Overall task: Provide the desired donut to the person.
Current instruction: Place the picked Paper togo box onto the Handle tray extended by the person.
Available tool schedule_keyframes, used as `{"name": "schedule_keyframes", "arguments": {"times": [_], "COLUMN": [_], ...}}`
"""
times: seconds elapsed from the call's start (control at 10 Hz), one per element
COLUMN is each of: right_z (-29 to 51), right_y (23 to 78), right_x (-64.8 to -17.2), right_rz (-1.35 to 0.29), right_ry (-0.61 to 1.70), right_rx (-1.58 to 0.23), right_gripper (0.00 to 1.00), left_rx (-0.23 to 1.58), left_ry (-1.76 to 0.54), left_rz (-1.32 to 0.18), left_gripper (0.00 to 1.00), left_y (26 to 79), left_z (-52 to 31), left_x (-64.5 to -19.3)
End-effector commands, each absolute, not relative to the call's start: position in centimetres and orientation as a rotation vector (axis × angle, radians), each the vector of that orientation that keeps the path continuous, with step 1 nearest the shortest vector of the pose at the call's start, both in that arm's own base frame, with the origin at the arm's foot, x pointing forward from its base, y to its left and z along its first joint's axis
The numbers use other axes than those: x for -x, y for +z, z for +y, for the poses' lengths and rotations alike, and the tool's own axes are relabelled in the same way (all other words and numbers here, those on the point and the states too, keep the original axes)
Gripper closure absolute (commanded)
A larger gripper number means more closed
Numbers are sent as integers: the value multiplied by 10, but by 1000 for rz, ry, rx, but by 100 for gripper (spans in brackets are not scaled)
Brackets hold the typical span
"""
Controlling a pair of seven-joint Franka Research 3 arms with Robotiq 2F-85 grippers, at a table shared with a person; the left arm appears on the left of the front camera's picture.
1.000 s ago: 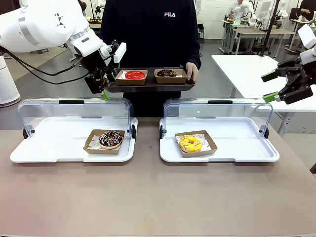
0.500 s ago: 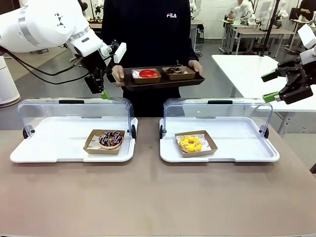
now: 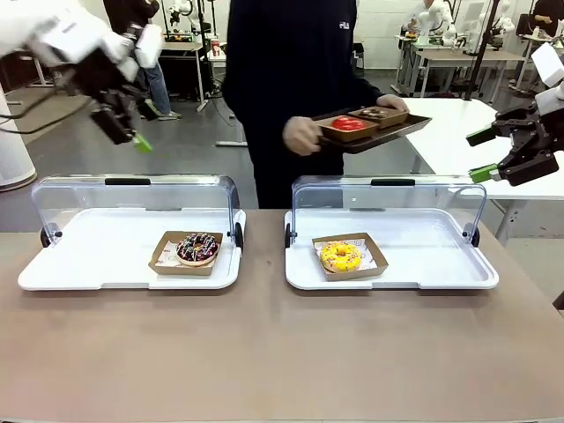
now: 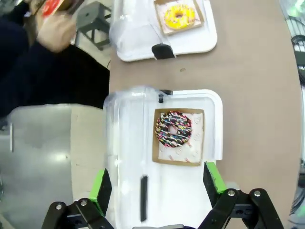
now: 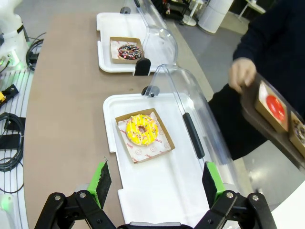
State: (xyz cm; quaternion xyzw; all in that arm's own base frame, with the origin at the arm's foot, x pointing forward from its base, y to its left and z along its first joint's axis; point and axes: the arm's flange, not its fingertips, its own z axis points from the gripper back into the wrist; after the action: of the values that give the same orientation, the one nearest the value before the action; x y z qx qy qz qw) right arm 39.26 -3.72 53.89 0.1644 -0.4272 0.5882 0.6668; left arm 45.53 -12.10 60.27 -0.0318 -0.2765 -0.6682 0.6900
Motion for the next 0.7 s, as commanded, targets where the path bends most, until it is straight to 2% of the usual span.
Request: {"name": "schedule_keyframes", "arguments": {"times": [0.0,0.2,0.6], "right_z": [-37,-37,-37], "right_y": [538,538,538], "right_x": [-393,-393,-393], "right_rz": [-982,-982,-982], "right_ry": [1334,1334,1334], "right_rx": [-378,-378,-378], "right_gripper": [0,0,0], "left_rx": [136,212,222], "left_ry": [-1427,-1354,-1411], "left_rz": [-724,-797,-775], "left_gripper": [0,0,0], "left_y": [584,578,577], "left_z": [-79,-38,16], "left_x": [-422,-400,-359]}}
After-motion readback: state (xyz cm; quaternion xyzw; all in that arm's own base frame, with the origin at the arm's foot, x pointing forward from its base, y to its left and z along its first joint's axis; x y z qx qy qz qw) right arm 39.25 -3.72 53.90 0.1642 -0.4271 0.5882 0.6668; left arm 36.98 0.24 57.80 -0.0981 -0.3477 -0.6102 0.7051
